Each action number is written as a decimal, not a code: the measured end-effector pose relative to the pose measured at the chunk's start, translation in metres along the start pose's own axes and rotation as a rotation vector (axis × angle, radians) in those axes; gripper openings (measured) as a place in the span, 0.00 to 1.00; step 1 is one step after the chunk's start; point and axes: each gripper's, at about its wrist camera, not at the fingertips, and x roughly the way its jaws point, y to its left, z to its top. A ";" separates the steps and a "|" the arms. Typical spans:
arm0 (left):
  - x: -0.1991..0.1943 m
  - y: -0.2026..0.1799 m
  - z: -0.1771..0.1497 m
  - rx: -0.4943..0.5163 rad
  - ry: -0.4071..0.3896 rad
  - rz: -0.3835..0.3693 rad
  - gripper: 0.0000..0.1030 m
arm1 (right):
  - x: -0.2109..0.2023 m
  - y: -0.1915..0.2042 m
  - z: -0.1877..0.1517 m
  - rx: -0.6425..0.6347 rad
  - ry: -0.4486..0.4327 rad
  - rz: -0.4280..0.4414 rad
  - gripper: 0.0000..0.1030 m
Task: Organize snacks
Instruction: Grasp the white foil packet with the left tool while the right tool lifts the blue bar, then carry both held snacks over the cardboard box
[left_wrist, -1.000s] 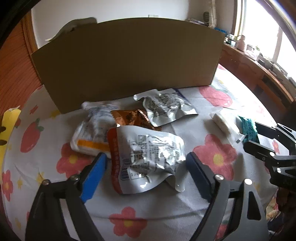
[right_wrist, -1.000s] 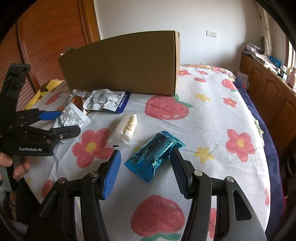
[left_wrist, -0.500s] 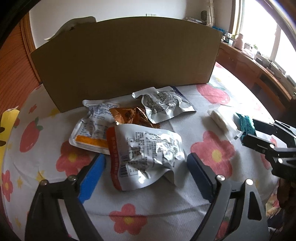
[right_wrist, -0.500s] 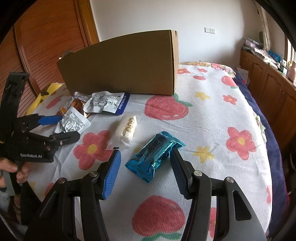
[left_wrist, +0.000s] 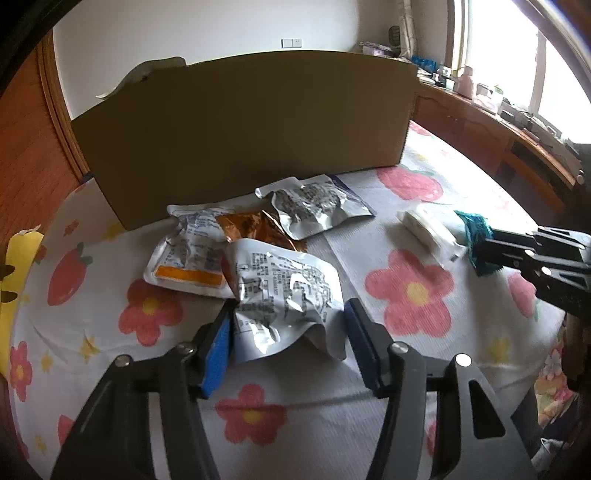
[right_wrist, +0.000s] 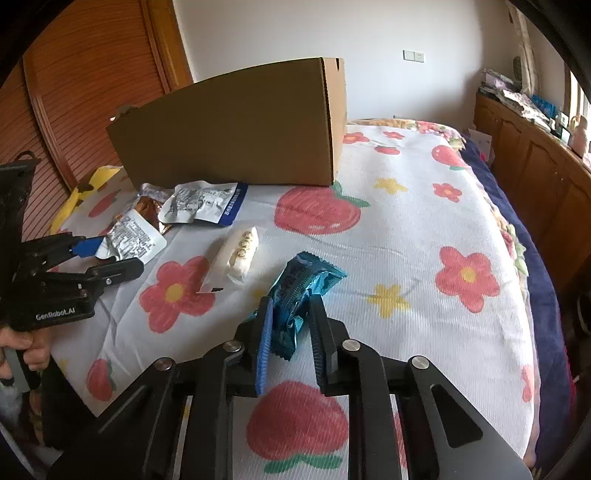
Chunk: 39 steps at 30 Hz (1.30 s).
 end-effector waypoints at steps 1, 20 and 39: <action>-0.003 0.000 -0.003 -0.003 -0.005 -0.013 0.56 | 0.000 0.001 0.000 -0.001 -0.001 0.000 0.14; -0.039 0.015 -0.018 -0.073 -0.090 -0.068 0.56 | -0.006 0.002 -0.002 0.010 -0.021 0.014 0.09; -0.090 0.022 0.034 -0.056 -0.239 -0.061 0.56 | -0.060 0.006 0.047 -0.050 -0.145 0.069 0.08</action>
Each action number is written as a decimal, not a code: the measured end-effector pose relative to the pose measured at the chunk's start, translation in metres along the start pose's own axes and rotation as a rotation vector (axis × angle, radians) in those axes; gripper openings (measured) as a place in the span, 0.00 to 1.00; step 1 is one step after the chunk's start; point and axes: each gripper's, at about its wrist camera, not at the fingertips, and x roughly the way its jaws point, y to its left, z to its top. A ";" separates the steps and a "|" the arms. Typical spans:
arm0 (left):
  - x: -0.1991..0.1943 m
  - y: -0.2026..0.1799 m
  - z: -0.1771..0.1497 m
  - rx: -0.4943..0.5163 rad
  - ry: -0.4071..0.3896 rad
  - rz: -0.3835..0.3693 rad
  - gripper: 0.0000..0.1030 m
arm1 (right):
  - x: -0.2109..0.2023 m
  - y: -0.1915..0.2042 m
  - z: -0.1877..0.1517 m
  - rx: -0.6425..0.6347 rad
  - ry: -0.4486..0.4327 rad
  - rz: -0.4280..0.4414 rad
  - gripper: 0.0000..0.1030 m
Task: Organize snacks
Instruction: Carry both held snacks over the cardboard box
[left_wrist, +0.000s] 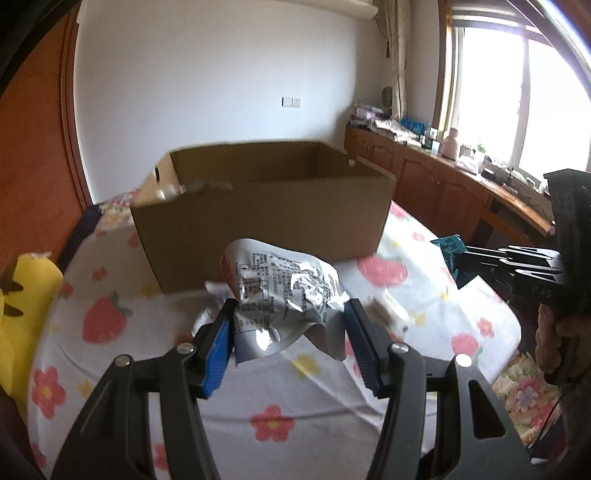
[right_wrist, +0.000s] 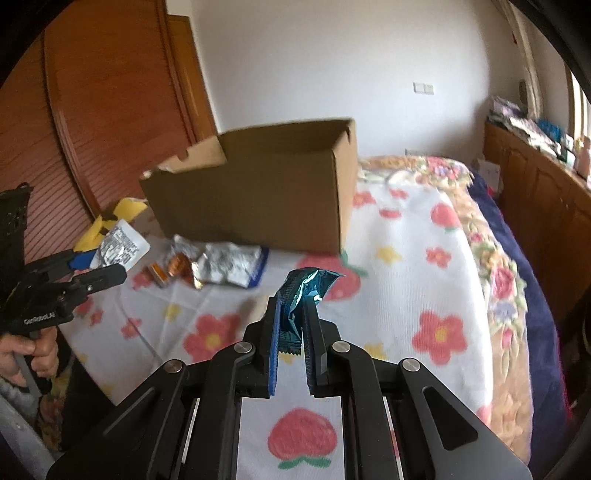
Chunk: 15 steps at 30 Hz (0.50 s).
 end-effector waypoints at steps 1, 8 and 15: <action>-0.003 0.002 0.006 0.001 -0.010 -0.001 0.56 | -0.003 0.002 0.005 -0.015 -0.009 0.002 0.08; -0.015 0.019 0.045 0.032 -0.077 0.031 0.56 | -0.012 0.019 0.051 -0.104 -0.071 0.033 0.08; -0.008 0.043 0.074 0.032 -0.107 0.051 0.56 | 0.000 0.028 0.089 -0.149 -0.115 0.057 0.08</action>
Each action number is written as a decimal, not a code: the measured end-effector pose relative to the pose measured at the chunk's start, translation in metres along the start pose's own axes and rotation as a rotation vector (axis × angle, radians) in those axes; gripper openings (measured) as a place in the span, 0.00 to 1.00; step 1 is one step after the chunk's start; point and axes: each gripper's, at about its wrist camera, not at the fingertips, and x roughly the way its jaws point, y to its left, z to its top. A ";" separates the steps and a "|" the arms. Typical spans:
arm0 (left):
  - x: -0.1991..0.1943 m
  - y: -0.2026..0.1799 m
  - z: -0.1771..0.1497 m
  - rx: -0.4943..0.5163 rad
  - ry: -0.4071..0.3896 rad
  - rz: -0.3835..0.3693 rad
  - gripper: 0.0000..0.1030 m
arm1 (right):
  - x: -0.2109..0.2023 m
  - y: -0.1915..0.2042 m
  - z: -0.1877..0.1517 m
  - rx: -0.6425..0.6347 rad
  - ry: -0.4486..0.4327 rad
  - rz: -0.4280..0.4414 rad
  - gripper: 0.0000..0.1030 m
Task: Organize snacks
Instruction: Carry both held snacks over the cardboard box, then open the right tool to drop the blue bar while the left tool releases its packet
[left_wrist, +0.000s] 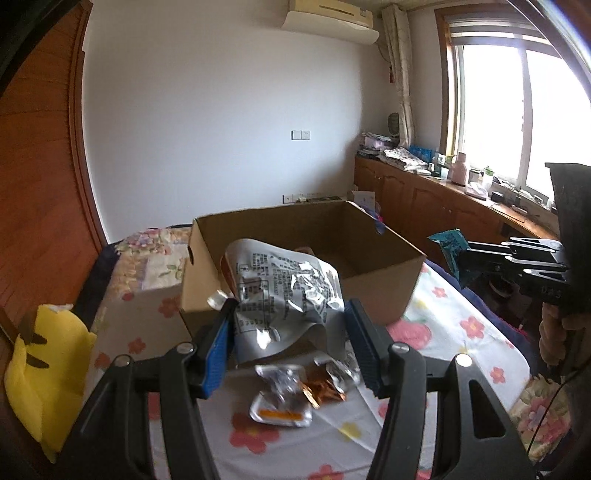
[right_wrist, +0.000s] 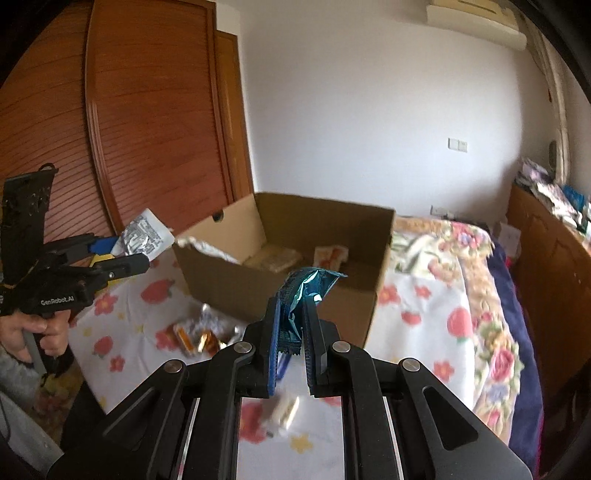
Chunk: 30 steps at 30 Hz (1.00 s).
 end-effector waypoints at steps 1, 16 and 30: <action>0.003 0.003 0.002 0.000 -0.001 0.003 0.57 | 0.005 0.001 0.005 -0.007 -0.004 0.004 0.08; 0.062 0.028 0.023 -0.044 0.018 -0.003 0.57 | 0.074 0.001 0.039 -0.033 -0.001 0.017 0.08; 0.097 0.040 0.029 -0.094 0.053 -0.017 0.57 | 0.117 -0.005 0.038 -0.006 0.055 0.008 0.09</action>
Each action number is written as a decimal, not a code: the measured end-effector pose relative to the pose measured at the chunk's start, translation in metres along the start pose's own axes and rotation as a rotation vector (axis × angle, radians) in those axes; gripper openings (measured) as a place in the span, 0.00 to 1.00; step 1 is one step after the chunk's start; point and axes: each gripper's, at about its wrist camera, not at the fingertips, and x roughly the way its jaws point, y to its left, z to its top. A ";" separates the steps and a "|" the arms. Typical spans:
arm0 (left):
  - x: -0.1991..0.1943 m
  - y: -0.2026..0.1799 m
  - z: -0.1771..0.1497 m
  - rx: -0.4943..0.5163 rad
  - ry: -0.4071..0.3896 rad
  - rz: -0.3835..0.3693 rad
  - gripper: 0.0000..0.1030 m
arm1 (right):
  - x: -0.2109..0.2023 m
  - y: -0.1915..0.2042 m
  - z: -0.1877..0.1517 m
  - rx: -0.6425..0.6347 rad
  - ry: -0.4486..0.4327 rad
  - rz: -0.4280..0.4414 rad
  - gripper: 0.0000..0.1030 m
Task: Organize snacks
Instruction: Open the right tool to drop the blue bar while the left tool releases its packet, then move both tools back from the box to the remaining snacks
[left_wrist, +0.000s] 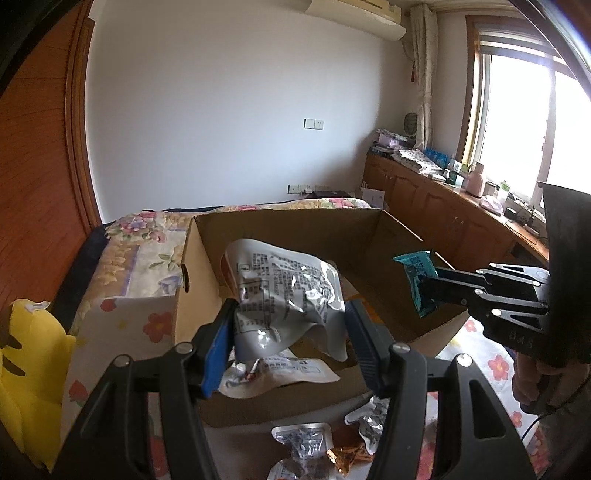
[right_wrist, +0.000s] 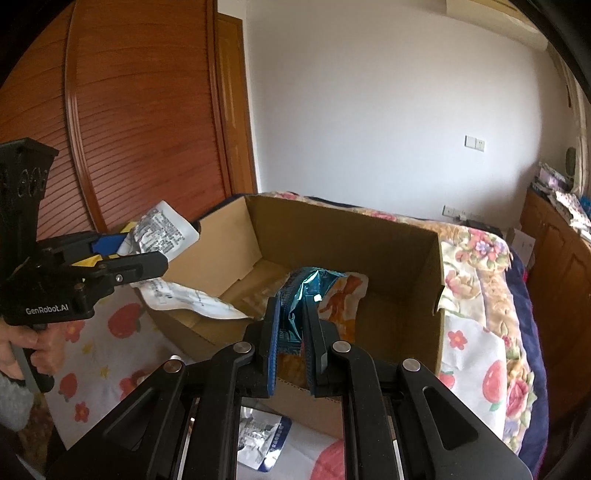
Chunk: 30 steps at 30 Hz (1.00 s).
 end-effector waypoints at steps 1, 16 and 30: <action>0.001 0.000 0.000 0.001 0.000 0.000 0.57 | 0.002 0.000 -0.001 0.000 0.004 -0.002 0.09; 0.014 0.001 -0.001 0.011 0.029 0.017 0.65 | 0.019 0.000 -0.004 0.022 0.041 -0.024 0.16; -0.024 0.007 -0.006 0.013 -0.031 0.033 0.75 | -0.014 0.007 -0.013 0.068 0.013 0.018 0.30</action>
